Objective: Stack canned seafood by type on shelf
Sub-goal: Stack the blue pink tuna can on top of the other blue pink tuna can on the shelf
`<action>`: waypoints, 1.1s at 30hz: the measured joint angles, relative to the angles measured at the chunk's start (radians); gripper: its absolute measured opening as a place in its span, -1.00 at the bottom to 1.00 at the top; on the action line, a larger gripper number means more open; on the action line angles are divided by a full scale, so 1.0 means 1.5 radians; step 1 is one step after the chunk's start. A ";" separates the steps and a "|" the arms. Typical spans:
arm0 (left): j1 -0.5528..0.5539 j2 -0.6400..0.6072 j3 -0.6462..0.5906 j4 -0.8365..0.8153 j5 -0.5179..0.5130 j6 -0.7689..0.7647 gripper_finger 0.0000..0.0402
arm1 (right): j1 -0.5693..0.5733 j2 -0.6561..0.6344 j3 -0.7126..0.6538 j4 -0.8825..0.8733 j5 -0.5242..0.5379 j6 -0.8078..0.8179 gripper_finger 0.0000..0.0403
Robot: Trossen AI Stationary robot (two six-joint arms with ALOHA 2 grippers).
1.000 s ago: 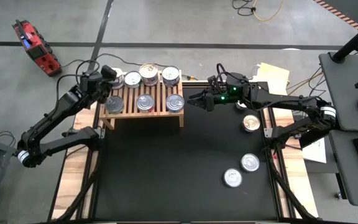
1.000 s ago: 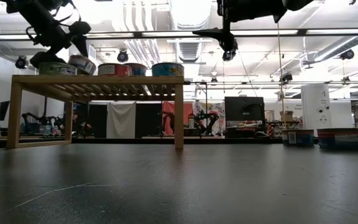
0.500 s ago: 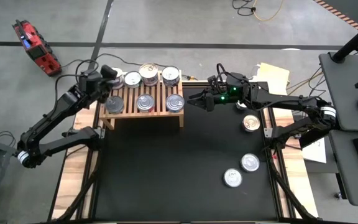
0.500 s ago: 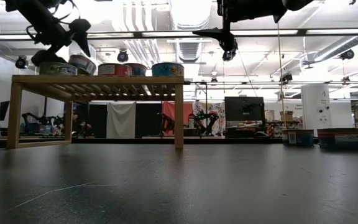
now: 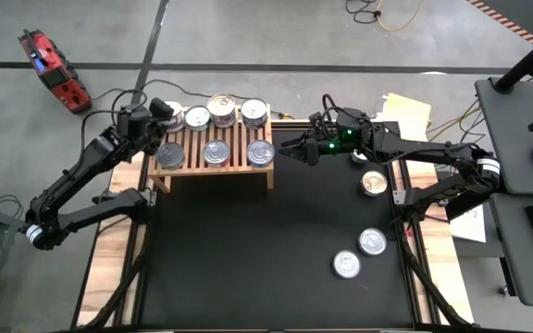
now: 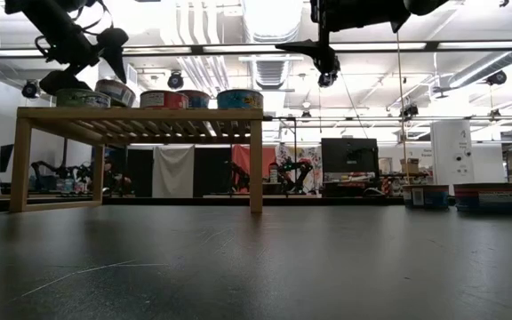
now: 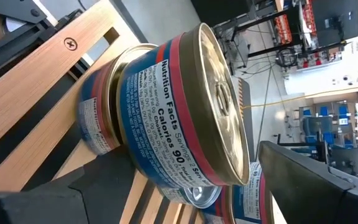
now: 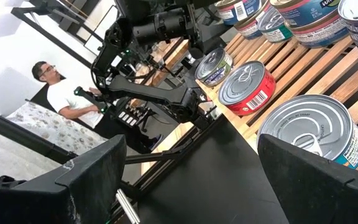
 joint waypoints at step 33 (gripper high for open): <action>0.005 0.000 0.000 0.001 -0.005 -0.038 0.60 | 0.000 0.000 0.000 0.000 0.000 0.002 0.76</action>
